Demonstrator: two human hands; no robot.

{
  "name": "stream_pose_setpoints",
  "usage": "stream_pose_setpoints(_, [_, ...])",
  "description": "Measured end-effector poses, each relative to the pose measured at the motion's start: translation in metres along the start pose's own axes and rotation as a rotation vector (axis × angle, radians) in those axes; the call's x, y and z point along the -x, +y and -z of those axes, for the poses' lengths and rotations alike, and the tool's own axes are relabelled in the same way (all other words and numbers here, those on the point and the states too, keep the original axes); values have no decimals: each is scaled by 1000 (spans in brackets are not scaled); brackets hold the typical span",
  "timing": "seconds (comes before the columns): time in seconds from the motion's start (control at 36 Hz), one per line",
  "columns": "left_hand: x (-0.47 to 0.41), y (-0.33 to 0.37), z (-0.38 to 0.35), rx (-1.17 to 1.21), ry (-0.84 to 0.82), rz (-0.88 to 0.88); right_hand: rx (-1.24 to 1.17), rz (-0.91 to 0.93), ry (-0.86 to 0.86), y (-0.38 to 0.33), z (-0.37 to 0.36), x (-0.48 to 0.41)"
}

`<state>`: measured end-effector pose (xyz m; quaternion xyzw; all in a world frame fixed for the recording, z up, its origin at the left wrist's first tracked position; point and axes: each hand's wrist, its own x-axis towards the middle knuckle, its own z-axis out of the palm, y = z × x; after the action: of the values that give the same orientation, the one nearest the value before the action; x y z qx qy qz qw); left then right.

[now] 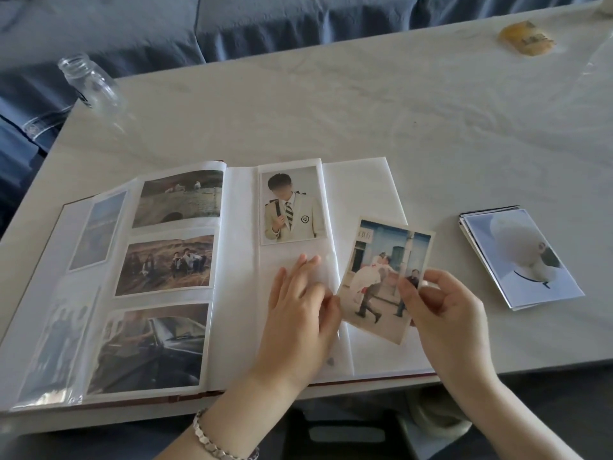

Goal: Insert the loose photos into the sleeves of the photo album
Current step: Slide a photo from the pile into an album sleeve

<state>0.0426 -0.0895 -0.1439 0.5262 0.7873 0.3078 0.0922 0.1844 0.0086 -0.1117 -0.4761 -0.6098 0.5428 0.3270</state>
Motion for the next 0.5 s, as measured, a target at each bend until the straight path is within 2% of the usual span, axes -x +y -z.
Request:
stream_pose_setpoints(0.19, [0, 3, 1, -10, 8, -5, 91, -216, -322, 0, 3, 6])
stream_pose_setpoints(0.31, [-1, 3, 0, -41, 6, -13, 132, -333, -437, -4, 5, -3])
stream_pose_setpoints(0.5, [-5, 7, -1, -83, 25, -17, 230, -289, -541, -13, -12, -16])
